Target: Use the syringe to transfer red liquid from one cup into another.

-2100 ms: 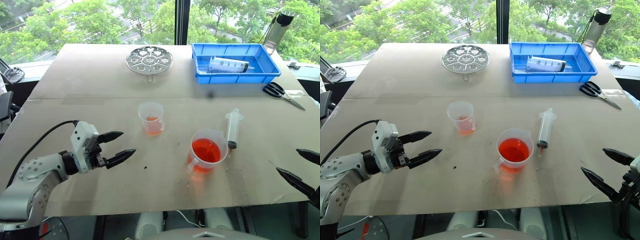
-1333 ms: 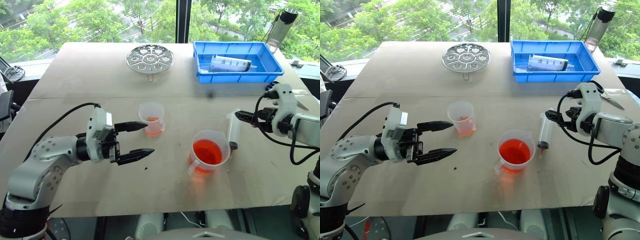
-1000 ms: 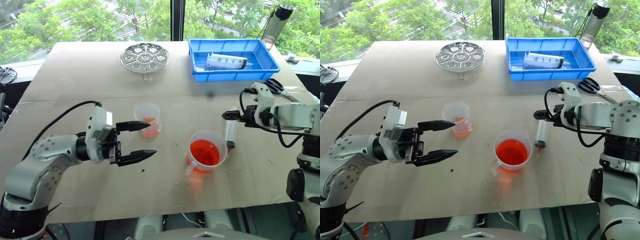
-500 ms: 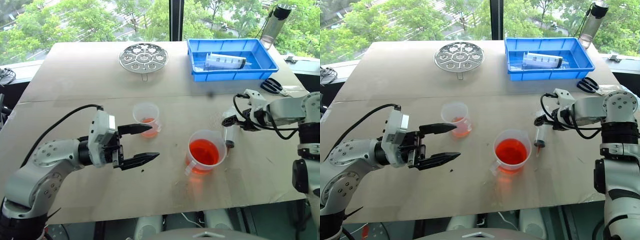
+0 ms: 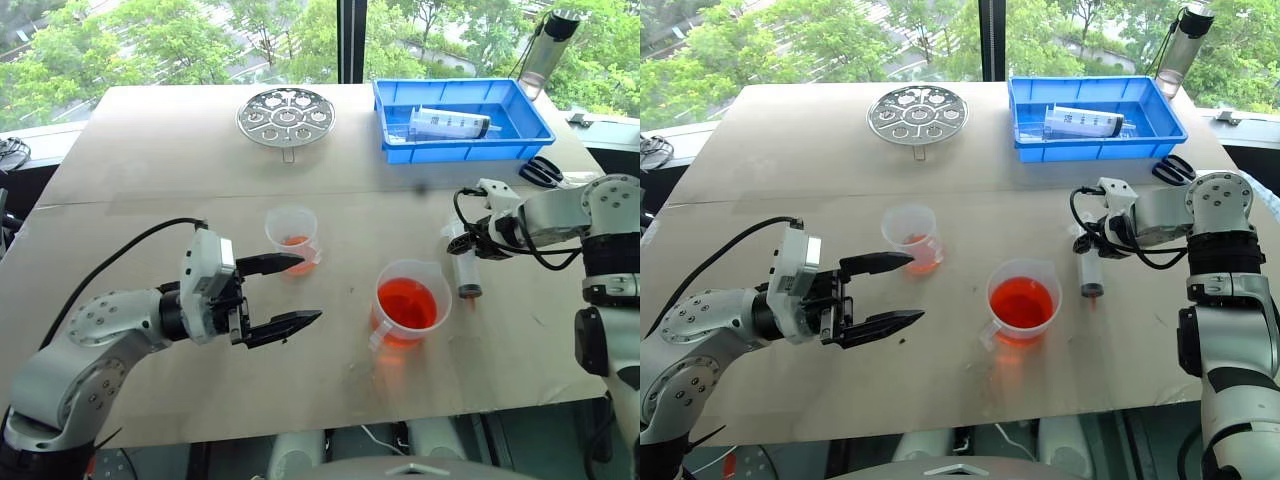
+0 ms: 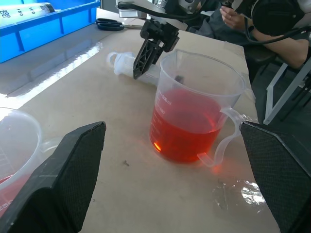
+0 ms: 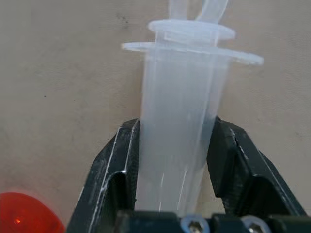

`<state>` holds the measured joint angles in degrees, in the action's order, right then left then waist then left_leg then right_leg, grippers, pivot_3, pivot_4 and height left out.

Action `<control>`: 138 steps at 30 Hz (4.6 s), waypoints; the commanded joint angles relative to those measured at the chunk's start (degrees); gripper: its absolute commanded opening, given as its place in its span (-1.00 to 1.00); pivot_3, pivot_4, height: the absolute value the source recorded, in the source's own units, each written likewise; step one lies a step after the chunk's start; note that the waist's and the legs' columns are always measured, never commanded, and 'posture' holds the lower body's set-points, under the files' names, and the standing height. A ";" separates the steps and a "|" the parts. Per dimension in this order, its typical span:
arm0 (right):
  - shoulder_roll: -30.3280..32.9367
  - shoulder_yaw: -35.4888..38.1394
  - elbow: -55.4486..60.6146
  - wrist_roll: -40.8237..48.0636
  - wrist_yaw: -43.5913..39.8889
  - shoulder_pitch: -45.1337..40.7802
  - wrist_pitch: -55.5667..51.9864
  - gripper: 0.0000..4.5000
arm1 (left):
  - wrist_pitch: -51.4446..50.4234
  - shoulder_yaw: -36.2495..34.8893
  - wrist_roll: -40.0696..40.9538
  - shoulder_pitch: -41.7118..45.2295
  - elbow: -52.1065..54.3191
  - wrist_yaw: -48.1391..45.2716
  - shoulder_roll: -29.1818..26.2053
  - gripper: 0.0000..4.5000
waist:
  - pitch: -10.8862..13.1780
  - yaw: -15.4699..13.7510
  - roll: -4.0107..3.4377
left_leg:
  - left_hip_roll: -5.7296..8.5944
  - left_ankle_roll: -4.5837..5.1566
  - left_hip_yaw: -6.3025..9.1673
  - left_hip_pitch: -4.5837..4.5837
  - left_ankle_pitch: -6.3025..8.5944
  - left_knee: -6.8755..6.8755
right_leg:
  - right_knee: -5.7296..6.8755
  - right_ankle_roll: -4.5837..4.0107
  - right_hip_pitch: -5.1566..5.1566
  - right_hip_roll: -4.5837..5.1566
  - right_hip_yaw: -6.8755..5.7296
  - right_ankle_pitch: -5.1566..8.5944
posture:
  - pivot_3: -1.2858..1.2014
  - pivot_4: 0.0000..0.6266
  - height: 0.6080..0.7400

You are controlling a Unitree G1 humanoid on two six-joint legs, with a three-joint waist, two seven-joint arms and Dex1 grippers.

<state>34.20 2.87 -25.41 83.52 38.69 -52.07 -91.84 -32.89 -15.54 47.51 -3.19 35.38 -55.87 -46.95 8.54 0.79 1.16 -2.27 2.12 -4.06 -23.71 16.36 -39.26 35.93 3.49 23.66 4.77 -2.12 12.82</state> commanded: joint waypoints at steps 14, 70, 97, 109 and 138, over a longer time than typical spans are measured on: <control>13.78 30.24 57.07 -2.22 -44.11 30.56 24.57 -0.33 | 0.16 -1.12 2.62 2.98 -0.34 1.81 0.94 1.00 | 0.02 -1.20 -0.13 | -0.04 0.03 0.35 -0.06 0.03 0.10 | -0.11 0.04 0.01 -0.07 -0.08 0.03 | 0.03 -0.52 1.00; -8.88 -3.70 66.45 -46.79 -73.50 58.40 79.99 -0.34 | -11.28 4.59 10.04 36.01 -15.26 5.96 5.29 1.00 | -0.02 -1.60 -0.01 | 0.03 -0.05 0.27 0.15 -0.04 -0.20 | 0.17 0.04 -0.09 -0.13 0.12 0.00 | 0.03 -0.52 1.00; -12.31 -8.72 63.57 -57.07 -73.23 60.26 86.40 -0.34 | -11.08 18.30 -0.42 50.21 -17.48 3.48 14.37 1.00 | -0.01 -1.51 0.01 | 0.04 -0.08 0.12 0.74 -0.06 -0.18 | 0.28 0.03 -0.53 -0.13 0.32 0.02 | 0.03 -0.52 1.00; -11.83 -8.53 64.00 -56.38 -73.40 59.57 85.51 -0.34 | -11.38 19.45 -1.92 49.49 -17.53 0.93 15.09 0.43 | -0.01 -1.53 0.01 | 0.04 -0.08 0.08 0.81 -0.05 -0.17 | 0.30 0.03 -0.56 -0.14 0.39 0.02 | 0.03 -0.52 1.00; -11.55 -8.80 64.86 -56.02 -73.81 58.50 84.76 -0.34 | -9.18 22.03 -4.87 49.63 -19.88 -8.05 15.50 -0.53 | -0.01 -1.57 0.01 | 0.04 -0.07 0.06 0.81 -0.05 -0.17 | 0.29 0.03 -0.55 -0.14 0.42 0.02 | 0.03 -0.52 1.00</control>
<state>22.51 -6.15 36.57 26.77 -34.65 7.09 -7.50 -43.20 6.80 42.88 45.87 15.07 -63.55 -31.78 8.54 -0.78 1.17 -2.23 2.05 -4.00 -22.91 16.31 -39.42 36.22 3.52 23.10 4.64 -1.70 12.85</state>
